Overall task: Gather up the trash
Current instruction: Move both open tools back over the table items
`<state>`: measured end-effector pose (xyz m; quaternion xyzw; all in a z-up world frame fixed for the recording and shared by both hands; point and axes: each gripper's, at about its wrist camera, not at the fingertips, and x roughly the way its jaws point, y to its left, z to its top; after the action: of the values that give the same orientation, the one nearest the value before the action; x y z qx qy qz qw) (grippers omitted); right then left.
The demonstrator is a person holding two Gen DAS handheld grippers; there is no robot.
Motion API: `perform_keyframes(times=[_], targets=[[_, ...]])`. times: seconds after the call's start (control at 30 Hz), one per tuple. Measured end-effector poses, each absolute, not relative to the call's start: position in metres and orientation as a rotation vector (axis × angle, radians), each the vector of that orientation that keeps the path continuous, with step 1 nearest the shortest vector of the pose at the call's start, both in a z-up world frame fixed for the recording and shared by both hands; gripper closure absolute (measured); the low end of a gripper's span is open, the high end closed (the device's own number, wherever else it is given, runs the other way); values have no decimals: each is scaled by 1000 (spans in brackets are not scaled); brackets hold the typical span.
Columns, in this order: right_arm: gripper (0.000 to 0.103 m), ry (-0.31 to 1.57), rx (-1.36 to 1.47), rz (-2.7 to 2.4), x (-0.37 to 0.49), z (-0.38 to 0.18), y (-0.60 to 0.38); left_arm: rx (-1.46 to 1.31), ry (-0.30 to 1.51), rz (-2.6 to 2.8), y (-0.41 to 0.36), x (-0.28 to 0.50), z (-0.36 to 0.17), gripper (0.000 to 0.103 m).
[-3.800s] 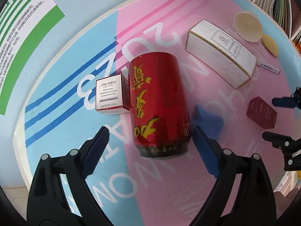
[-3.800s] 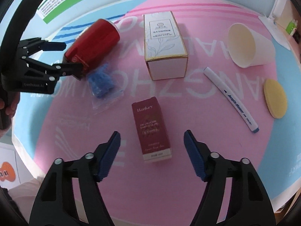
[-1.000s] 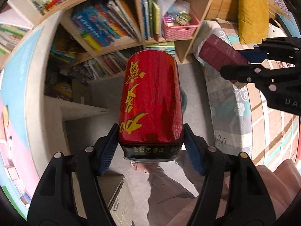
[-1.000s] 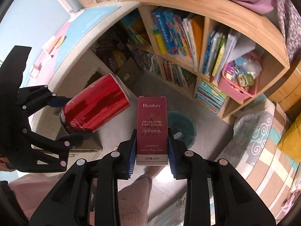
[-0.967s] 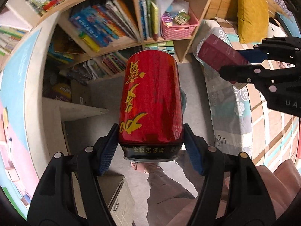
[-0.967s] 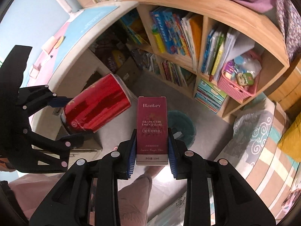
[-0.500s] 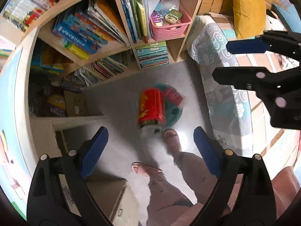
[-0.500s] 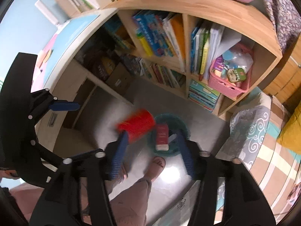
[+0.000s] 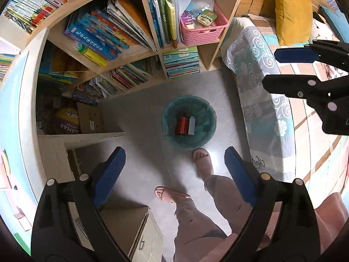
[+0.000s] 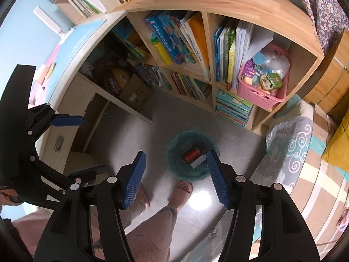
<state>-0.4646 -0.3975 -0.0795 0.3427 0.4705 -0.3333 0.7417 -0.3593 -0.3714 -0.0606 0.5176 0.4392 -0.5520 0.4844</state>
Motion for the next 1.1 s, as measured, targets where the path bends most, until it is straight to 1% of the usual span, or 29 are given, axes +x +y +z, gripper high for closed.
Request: perform_keyframes(times=[0.7, 0.77, 0.93, 1.0, 1.07, 1.1], targets=[[43, 1029, 736, -723, -457, -76, -392, 1247, 1067, -1339, -364, -355, -59, 13], [41, 1025, 733, -720, -456, -76, -390, 1241, 1064, -1333, -362, -353, -56, 13], [39, 1015, 724, -703, -450, -74, -384, 1213, 1068, -1311, -352, -345, -48, 13], [35, 1012, 725, -692, -446, -73, -382, 1189, 1071, -1301, -346, -338, -43, 13], [29, 1008, 719, -679, -441, -71, -381, 1158, 1075, -1284, -337, -328, -37, 13], [28, 1004, 714, -673, -438, -69, -379, 1144, 1076, -1272, -333, -323, -34, 13]])
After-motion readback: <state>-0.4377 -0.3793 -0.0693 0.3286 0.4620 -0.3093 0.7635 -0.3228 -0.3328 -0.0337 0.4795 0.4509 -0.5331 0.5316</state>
